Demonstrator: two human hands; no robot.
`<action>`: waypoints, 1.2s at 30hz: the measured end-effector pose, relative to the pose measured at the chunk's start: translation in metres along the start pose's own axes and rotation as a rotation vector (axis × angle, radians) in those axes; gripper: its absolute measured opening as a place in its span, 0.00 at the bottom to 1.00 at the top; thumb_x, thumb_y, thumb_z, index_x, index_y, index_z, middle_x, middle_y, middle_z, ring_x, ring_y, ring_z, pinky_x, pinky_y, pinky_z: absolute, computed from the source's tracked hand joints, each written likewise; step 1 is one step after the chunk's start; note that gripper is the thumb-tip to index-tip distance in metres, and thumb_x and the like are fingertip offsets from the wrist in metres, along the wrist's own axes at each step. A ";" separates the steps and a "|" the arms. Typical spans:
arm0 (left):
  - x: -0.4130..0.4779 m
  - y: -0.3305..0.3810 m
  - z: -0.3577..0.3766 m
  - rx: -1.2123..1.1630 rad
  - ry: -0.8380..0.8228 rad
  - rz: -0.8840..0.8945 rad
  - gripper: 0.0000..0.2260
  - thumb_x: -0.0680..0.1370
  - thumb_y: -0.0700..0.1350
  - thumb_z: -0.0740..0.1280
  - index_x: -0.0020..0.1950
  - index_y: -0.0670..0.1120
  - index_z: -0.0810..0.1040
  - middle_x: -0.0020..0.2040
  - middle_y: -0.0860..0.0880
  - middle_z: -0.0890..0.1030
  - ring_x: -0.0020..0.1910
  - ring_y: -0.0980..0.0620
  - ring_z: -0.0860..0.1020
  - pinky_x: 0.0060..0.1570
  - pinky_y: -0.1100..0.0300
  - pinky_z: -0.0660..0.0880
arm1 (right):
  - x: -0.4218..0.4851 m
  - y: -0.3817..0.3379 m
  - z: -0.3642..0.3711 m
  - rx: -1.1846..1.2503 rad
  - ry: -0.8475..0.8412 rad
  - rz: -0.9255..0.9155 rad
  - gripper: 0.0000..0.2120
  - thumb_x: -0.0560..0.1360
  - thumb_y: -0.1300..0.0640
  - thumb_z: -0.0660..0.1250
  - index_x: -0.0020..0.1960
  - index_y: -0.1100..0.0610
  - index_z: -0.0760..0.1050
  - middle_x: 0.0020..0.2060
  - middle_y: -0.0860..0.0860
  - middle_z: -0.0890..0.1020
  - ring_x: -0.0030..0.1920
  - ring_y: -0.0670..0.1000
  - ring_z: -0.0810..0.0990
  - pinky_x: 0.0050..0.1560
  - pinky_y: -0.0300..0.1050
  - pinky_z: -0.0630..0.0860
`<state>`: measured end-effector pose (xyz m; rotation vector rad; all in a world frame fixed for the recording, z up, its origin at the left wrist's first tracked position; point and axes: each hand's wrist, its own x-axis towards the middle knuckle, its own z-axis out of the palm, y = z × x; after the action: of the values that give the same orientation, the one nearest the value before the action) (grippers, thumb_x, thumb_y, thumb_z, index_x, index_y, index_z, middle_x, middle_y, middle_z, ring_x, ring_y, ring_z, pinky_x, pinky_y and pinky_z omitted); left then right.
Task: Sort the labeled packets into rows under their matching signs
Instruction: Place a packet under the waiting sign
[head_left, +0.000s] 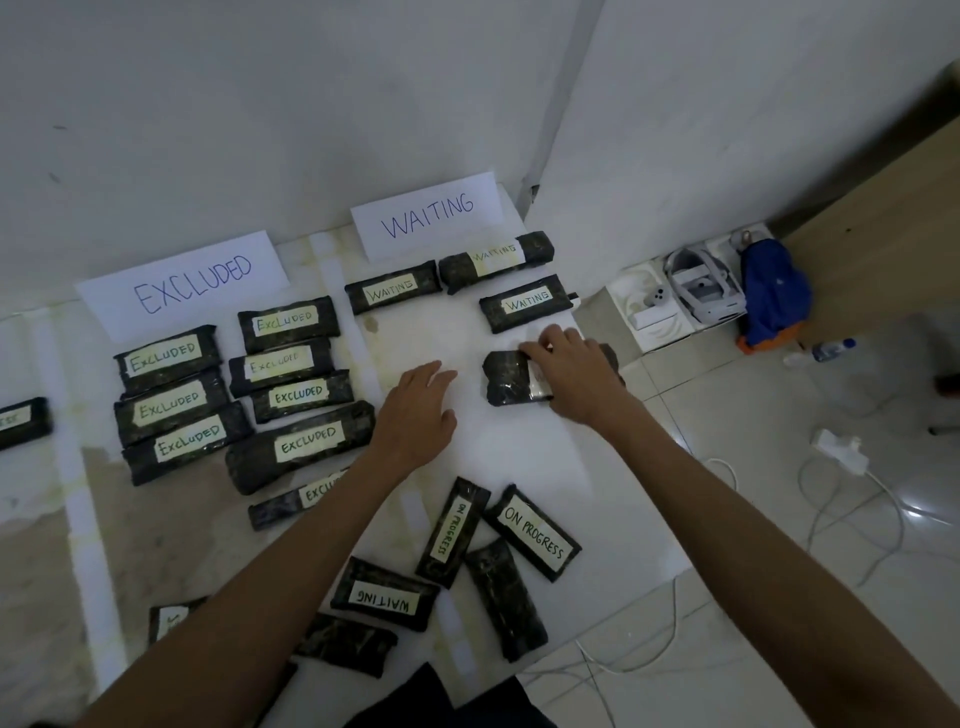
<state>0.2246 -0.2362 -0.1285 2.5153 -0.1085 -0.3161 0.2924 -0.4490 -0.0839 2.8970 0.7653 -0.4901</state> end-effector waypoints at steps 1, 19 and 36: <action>0.003 0.000 0.000 0.003 -0.005 0.001 0.24 0.75 0.40 0.63 0.71 0.42 0.65 0.72 0.40 0.64 0.70 0.42 0.62 0.67 0.48 0.63 | 0.008 0.003 -0.001 -0.028 0.007 -0.018 0.33 0.68 0.60 0.72 0.70 0.55 0.62 0.62 0.59 0.69 0.60 0.59 0.69 0.58 0.55 0.70; -0.011 -0.002 0.000 0.037 -0.057 0.007 0.24 0.76 0.41 0.62 0.72 0.43 0.63 0.73 0.41 0.63 0.71 0.43 0.60 0.68 0.49 0.61 | 0.016 0.005 -0.004 0.044 -0.010 -0.089 0.35 0.67 0.64 0.71 0.72 0.55 0.62 0.62 0.58 0.69 0.60 0.58 0.70 0.58 0.52 0.70; -0.132 -0.005 0.024 0.014 -0.082 0.018 0.23 0.73 0.43 0.59 0.69 0.42 0.68 0.69 0.40 0.69 0.67 0.40 0.67 0.63 0.47 0.68 | -0.135 -0.101 0.071 0.292 -0.179 0.265 0.34 0.70 0.52 0.71 0.72 0.53 0.59 0.61 0.57 0.69 0.57 0.59 0.71 0.52 0.52 0.72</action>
<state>0.0913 -0.2260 -0.1237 2.5144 -0.1664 -0.4132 0.1112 -0.4371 -0.1075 3.0917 0.2996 -0.8780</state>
